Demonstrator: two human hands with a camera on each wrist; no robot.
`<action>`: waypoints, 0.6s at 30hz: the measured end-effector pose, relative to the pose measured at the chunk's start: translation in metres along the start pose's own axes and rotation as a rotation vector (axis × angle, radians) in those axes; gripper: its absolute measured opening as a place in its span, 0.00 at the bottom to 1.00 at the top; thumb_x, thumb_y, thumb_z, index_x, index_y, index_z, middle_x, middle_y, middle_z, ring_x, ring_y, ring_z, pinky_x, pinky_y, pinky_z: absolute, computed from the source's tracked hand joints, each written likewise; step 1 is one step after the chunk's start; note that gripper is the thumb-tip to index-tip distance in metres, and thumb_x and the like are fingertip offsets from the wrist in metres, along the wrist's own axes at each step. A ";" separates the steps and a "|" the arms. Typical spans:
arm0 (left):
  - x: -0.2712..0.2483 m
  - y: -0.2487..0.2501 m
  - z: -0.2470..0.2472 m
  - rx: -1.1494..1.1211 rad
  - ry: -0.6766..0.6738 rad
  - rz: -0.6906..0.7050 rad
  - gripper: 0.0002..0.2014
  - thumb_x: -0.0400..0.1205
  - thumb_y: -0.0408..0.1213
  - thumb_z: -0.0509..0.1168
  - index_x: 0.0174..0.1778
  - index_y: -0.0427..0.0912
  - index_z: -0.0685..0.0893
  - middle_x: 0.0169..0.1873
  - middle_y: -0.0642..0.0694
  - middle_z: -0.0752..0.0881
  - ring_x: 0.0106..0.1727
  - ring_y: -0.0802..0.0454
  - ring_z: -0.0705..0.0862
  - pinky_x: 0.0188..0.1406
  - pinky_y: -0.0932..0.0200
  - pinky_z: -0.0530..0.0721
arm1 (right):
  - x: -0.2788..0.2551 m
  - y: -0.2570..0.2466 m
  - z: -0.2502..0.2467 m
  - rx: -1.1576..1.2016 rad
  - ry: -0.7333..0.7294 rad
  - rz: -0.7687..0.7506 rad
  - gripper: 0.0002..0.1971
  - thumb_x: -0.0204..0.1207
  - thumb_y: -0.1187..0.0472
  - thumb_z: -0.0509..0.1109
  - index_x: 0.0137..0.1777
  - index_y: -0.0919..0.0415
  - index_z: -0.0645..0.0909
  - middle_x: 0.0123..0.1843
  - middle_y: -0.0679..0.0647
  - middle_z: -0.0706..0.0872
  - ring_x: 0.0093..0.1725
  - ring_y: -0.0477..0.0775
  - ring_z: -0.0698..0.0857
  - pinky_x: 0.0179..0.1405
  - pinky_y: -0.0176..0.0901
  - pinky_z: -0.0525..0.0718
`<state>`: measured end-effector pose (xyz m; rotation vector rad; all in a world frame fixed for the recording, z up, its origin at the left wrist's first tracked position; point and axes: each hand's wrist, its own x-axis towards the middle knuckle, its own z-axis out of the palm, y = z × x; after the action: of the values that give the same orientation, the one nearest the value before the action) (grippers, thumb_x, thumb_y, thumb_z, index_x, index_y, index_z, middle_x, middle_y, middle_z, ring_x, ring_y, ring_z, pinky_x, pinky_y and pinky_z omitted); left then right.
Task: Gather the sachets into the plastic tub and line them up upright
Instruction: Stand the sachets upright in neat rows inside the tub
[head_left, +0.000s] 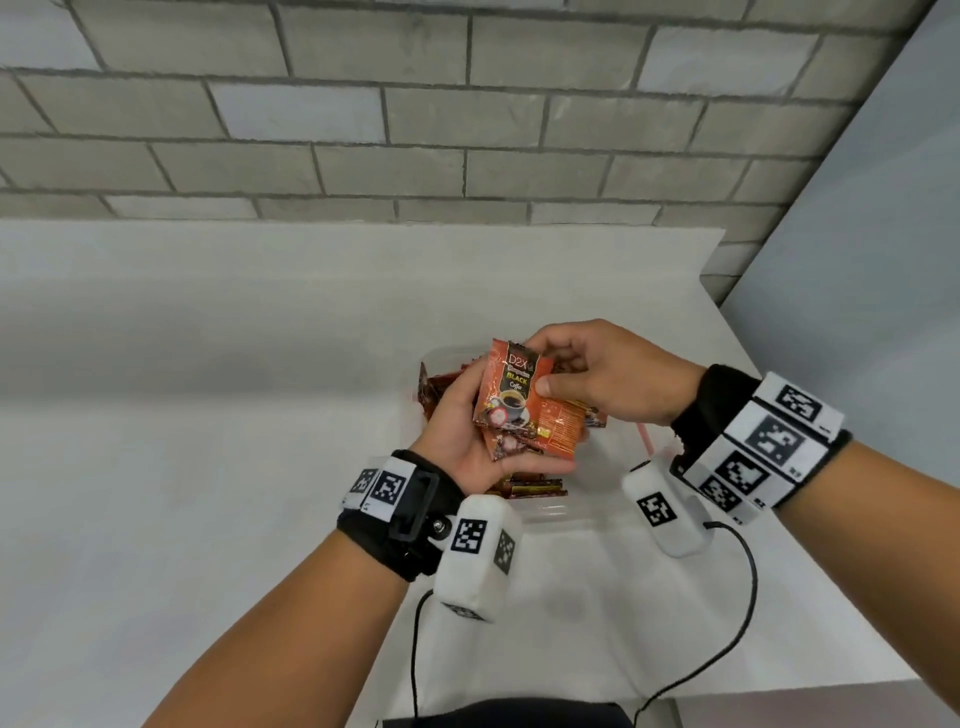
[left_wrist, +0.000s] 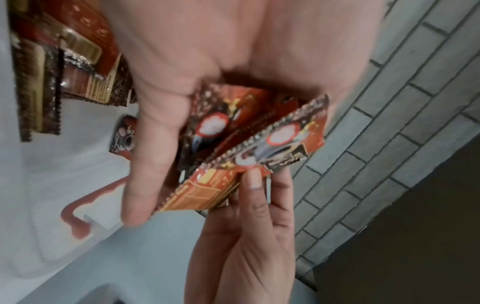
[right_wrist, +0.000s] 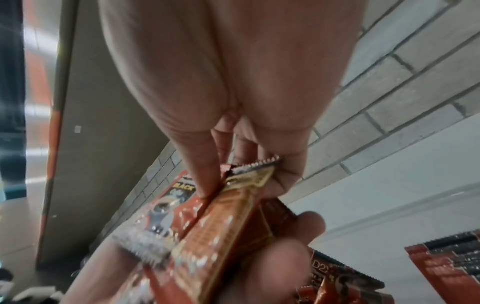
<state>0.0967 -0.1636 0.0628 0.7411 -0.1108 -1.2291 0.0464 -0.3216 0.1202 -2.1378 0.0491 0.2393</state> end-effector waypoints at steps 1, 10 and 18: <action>0.002 0.000 0.000 -0.024 -0.032 -0.001 0.38 0.66 0.62 0.72 0.67 0.39 0.81 0.62 0.28 0.82 0.60 0.25 0.82 0.54 0.26 0.81 | -0.001 0.001 0.001 0.004 0.018 -0.013 0.11 0.79 0.68 0.69 0.56 0.51 0.80 0.50 0.48 0.87 0.48 0.49 0.88 0.50 0.51 0.88; 0.016 0.001 -0.009 -0.131 -0.040 0.131 0.45 0.44 0.51 0.88 0.59 0.40 0.86 0.55 0.36 0.88 0.54 0.35 0.88 0.46 0.29 0.85 | 0.004 0.004 0.014 -0.073 0.158 -0.108 0.21 0.79 0.67 0.67 0.72 0.54 0.75 0.64 0.52 0.80 0.63 0.48 0.80 0.64 0.40 0.80; 0.020 0.001 -0.014 -0.059 0.115 0.174 0.16 0.71 0.30 0.62 0.54 0.39 0.84 0.45 0.39 0.90 0.43 0.44 0.90 0.39 0.44 0.90 | 0.006 0.023 0.021 -0.111 0.257 -0.026 0.28 0.76 0.63 0.71 0.75 0.44 0.72 0.67 0.50 0.69 0.71 0.53 0.66 0.75 0.52 0.68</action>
<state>0.1107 -0.1747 0.0464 0.7337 -0.0426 -1.0181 0.0463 -0.3167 0.0886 -2.2674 0.1599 -0.0507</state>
